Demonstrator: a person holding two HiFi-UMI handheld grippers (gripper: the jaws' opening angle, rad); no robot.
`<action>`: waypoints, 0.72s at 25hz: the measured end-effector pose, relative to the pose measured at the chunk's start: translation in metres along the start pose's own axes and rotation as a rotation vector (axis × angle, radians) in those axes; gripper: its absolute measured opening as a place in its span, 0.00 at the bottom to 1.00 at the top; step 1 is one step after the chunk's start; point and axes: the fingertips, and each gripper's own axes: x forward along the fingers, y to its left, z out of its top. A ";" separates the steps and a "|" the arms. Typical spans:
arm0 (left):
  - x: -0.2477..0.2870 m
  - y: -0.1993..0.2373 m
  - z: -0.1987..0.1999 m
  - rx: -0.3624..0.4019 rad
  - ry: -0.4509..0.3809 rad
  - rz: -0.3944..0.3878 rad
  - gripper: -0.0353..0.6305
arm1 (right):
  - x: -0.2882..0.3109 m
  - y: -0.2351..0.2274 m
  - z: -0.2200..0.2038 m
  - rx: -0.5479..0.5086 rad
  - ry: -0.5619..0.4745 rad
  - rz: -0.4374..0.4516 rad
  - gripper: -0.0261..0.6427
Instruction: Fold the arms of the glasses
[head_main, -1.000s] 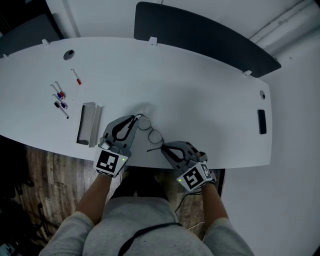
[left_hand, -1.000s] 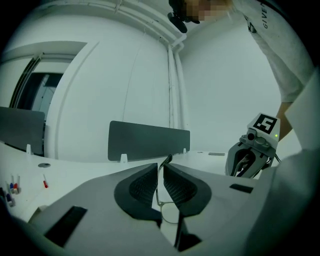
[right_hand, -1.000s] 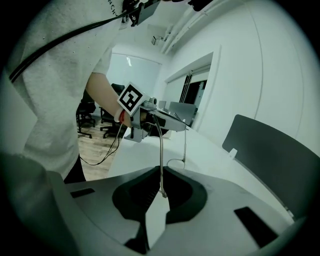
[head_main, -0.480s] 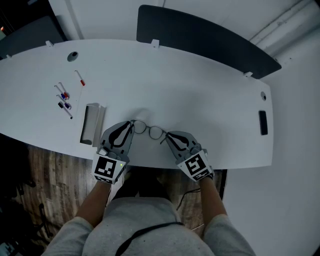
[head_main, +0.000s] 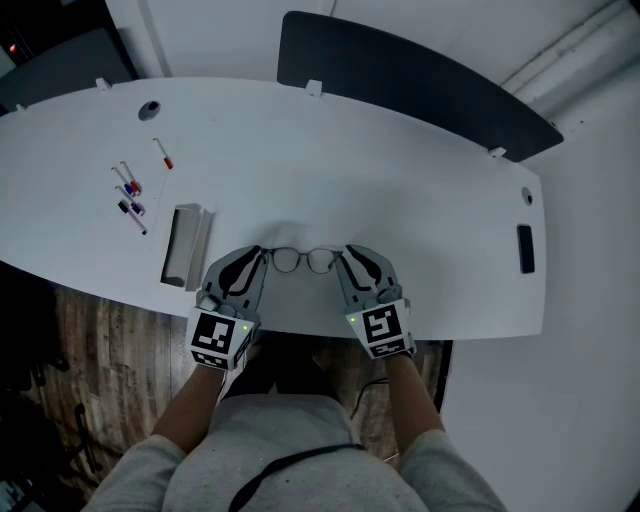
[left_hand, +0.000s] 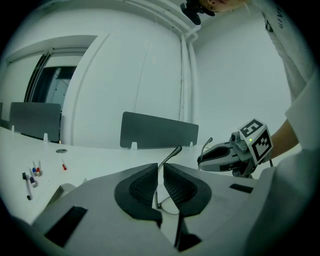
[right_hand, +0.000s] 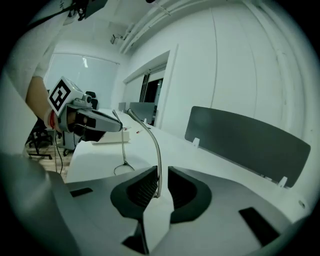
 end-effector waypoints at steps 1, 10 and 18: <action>0.000 -0.001 0.000 0.000 0.000 -0.003 0.12 | 0.000 0.002 0.001 -0.024 -0.002 -0.003 0.13; 0.004 -0.013 -0.002 -0.002 0.014 -0.037 0.12 | 0.012 0.017 -0.001 -0.290 0.067 -0.016 0.08; 0.006 -0.013 0.001 0.005 -0.001 -0.046 0.12 | 0.035 0.046 -0.012 -0.497 0.159 0.071 0.08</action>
